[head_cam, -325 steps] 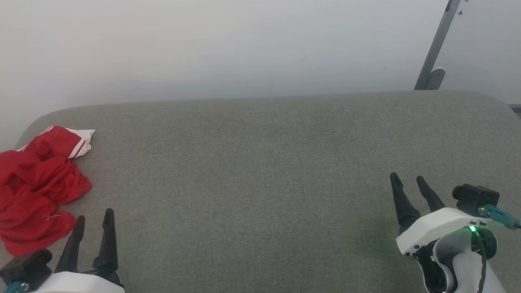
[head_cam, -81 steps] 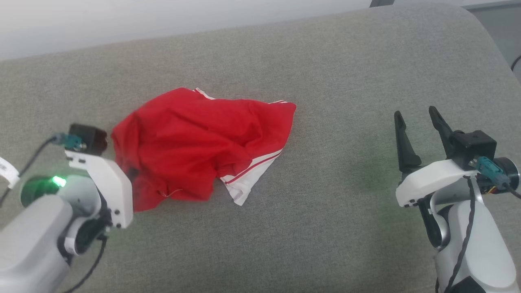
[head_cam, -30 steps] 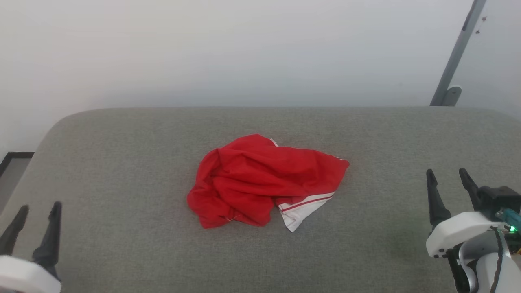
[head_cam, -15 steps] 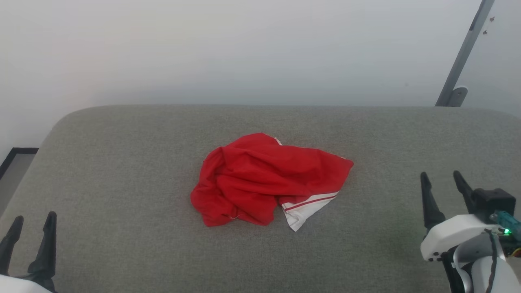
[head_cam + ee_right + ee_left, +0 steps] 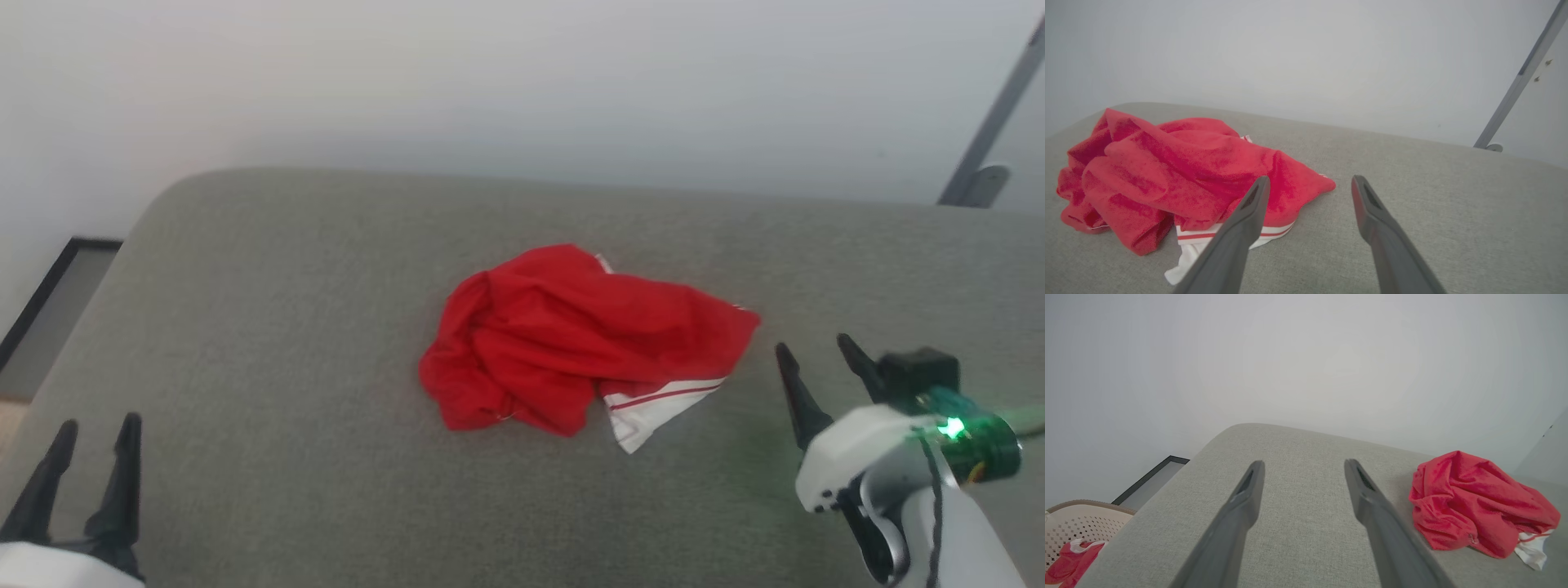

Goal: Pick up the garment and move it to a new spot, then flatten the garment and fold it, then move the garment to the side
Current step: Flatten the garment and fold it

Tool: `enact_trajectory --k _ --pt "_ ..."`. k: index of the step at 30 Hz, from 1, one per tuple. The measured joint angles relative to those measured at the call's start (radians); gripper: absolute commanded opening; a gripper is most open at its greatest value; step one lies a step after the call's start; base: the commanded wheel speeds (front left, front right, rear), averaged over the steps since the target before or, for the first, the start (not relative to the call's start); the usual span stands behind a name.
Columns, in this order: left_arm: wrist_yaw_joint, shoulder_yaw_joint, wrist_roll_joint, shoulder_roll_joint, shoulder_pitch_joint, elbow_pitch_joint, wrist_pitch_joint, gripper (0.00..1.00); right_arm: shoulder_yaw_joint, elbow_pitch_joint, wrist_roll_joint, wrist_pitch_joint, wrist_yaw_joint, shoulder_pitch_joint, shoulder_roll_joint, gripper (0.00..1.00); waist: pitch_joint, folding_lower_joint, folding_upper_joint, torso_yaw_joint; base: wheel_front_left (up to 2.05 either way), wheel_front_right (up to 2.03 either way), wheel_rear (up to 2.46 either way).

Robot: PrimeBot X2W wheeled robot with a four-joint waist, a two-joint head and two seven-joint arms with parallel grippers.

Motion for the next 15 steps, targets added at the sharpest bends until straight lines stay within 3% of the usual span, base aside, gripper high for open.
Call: enact_trajectory --k 6,15 --pt "-0.021 -0.032 0.005 -0.026 -0.061 0.013 0.000 1.00 0.027 0.054 0.009 0.132 0.000 -0.067 -0.002 1.00 0.061 0.0000 0.0000 0.056 0.00 0.00 0.00" --pt "-0.056 -0.088 0.035 -0.076 -0.164 0.075 0.000 1.00 -0.035 0.198 -0.053 0.338 0.000 -0.181 0.003 1.00 0.165 0.0000 0.0000 0.158 0.00 0.00 0.00"
